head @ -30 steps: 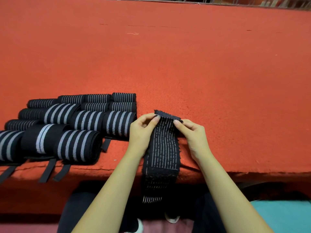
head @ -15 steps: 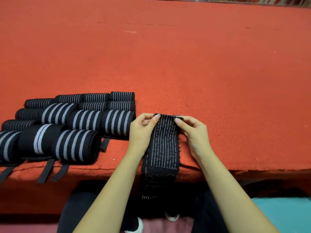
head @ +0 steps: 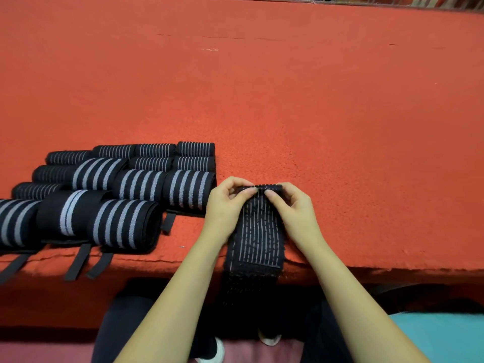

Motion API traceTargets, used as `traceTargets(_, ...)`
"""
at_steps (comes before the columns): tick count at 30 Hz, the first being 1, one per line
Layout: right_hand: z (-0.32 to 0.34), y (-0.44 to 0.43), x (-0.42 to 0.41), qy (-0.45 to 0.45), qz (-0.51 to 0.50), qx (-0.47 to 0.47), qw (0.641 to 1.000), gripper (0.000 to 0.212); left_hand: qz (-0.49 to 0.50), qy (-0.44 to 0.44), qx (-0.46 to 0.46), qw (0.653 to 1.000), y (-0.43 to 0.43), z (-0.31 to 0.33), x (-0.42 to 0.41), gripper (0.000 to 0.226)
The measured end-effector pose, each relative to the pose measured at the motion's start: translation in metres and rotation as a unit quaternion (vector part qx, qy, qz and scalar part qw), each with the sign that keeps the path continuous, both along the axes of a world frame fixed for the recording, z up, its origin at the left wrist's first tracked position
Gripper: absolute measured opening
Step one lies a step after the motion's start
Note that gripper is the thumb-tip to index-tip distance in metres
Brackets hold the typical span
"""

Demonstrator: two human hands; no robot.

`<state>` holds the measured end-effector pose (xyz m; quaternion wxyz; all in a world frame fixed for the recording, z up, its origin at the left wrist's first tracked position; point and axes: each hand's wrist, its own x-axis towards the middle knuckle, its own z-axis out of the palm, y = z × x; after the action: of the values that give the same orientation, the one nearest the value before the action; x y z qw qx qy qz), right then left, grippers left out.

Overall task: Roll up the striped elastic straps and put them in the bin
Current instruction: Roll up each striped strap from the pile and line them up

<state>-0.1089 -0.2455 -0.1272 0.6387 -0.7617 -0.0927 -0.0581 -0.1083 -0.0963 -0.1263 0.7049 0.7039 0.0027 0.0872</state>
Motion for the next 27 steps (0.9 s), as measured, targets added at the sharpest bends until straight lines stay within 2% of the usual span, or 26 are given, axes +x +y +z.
traceTargets(3, 0.0002, 0.0004, -0.0006, -0.022, -0.010, -0.003, 1.000, 0.006, -0.013, -0.016, 0.024, 0.999, -0.0021, 0.0029, -0.0025, 0.010)
traceTargets(7, 0.0031, -0.0017, -0.0004, -0.021, 0.009, 0.024, 0.999, 0.010, -0.036, -0.037, 0.108, 0.993, -0.0038, 0.0014, -0.0035, 0.006)
traceTargets(12, 0.0038, -0.0030, 0.0011, 0.005, 0.024, 0.037, 0.999, 0.018, -0.011, -0.010, 0.064, 0.998, -0.0049, 0.0019, -0.0052, 0.009)
traceTargets(15, 0.0026, -0.0031, 0.0020, 0.022, 0.018, 0.043, 0.999, 0.016, -0.011, -0.005, 0.067, 0.998, -0.0056, 0.0013, -0.0046, 0.008)
traceTargets(18, 0.0010, -0.0021, 0.0013, 0.036, 0.010, 0.061, 0.997, 0.009, -0.030, 0.021, 0.012, 0.999, -0.0043, 0.0024, -0.0028, 0.016)
traceTargets(21, 0.0020, -0.0011, -0.0002, 0.036, 0.016, 0.076, 0.996, 0.007, -0.024, -0.007, 0.007, 1.000, -0.0023, 0.0024, -0.0023, 0.012)
traceTargets(27, 0.0062, -0.0031, -0.0010, 0.035, 0.028, 0.084, 0.995, 0.009, -0.051, -0.006, -0.047, 0.998, 0.0000, 0.0048, -0.0052, 0.008)
